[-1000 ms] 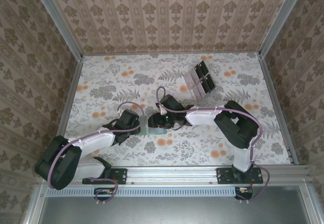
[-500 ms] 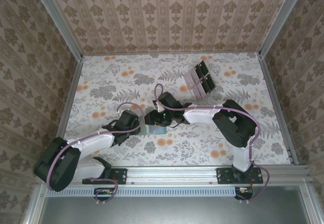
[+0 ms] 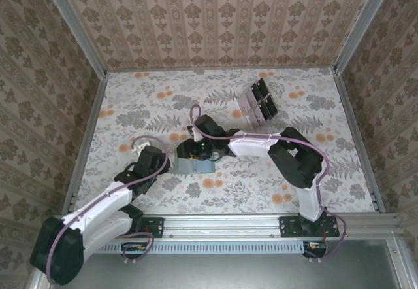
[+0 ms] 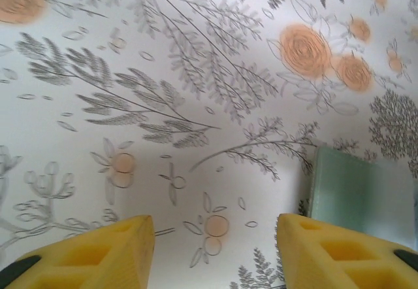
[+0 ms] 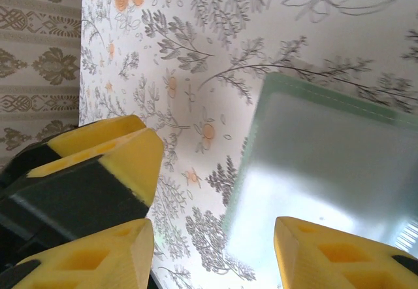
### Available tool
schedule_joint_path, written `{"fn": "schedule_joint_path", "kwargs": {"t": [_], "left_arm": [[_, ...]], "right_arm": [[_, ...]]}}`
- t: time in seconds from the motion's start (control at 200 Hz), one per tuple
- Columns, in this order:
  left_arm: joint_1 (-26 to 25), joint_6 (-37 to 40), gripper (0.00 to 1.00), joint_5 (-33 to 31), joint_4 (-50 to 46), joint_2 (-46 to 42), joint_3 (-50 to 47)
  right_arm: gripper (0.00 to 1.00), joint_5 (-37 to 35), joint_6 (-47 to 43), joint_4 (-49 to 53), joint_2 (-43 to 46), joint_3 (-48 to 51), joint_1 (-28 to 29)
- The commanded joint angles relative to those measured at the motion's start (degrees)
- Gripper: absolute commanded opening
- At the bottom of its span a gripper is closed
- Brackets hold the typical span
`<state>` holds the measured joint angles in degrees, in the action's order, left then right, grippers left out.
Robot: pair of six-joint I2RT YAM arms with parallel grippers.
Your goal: Put the credit cards into the card holder
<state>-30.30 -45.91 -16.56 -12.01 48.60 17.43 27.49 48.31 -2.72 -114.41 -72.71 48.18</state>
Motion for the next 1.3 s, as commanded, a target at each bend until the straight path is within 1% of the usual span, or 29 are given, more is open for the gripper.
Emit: {"fn": "schedule_joint_path", "kwargs": {"t": [0.0,0.135,0.3,0.46,0.635,0.81,0.97,1.295], "left_arm": [[1.91,-1.06,0.54,-0.95,-5.49,-3.87,-1.07],[3.53,0.17,0.54,1.24,-6.91,-6.06,-1.22],[3.85,2.09,0.57,4.22,-4.68,-5.04,-0.76],[3.8,3.95,0.61,8.3,-0.09,-0.87,0.59],[2.99,6.13,0.64,11.8,3.92,5.48,3.0],[0.07,7.74,0.65,11.86,6.05,11.34,6.08],[-2.4,9.39,0.66,10.95,6.48,15.68,8.6],[-4.93,10.97,0.66,8.19,5.98,23.02,10.34]], "right_arm": [[0.53,1.33,1.43,2.18,-3.19,-3.09,0.68],[0.53,1.97,1.49,1.78,-3.01,-3.78,0.57],[0.53,0.84,-0.86,3.55,2.45,-1.41,-0.21],[0.53,-3.53,-3.97,7.84,8.36,3.02,-1.79],[0.53,-8.96,-6.92,12.11,11.71,7.56,-3.98],[0.53,-10.73,-8.52,13.03,12.58,9.84,-4.93],[0.53,-10.96,-9.42,13.08,12.22,10.21,-4.97],[0.53,-7.83,-9.58,10.26,10.31,9.68,-4.86]]}}
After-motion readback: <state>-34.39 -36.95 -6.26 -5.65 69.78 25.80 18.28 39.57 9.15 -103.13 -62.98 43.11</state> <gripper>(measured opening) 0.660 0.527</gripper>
